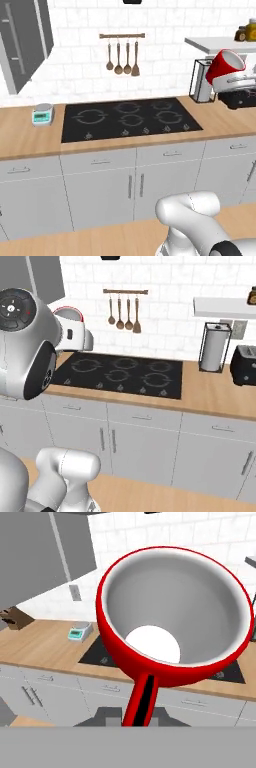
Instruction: Gather all objects into one cabinet and sort the glasses and bowls to opposite sides.
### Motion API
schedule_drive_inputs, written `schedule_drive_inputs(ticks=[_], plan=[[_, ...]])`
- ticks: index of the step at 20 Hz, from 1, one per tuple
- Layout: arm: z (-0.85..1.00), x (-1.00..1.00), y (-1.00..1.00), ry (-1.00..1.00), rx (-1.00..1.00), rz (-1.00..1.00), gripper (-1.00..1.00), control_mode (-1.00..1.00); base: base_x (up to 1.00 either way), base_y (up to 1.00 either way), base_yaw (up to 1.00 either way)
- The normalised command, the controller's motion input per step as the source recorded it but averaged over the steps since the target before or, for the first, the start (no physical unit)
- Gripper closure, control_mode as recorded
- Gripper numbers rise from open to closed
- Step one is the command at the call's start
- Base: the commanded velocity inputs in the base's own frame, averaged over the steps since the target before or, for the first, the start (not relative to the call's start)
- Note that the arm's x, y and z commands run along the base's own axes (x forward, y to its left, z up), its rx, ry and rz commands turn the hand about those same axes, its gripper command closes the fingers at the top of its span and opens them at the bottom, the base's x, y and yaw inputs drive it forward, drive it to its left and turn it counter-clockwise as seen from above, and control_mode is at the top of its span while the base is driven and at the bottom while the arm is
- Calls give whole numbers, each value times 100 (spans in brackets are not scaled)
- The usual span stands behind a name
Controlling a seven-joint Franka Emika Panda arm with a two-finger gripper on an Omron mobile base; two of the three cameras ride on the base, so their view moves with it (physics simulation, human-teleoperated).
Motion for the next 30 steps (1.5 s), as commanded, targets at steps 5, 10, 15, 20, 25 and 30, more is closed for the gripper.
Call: schedule_drive_inputs(ticks=[5, 10, 15, 20, 25, 30], plan=[[0, 0, 0, 0, 0, 0, 100, 100, -2, 100, 1], [0, 0, 0, 0, 0, 0, 100, 100, -82, 38, 3], [0, 0, 0, 0, 0, 0, 100, 100, -77, 64, 7], [0, 0, 0, 0, 0, 0, 100, 100, 10, 100, 0], [0, 0, 0, 0, 0, 0, 100, 100, 41, 100, 0], [0, 0, 0, 0, 0, 0, 100, 100, 27, 100, 0]])
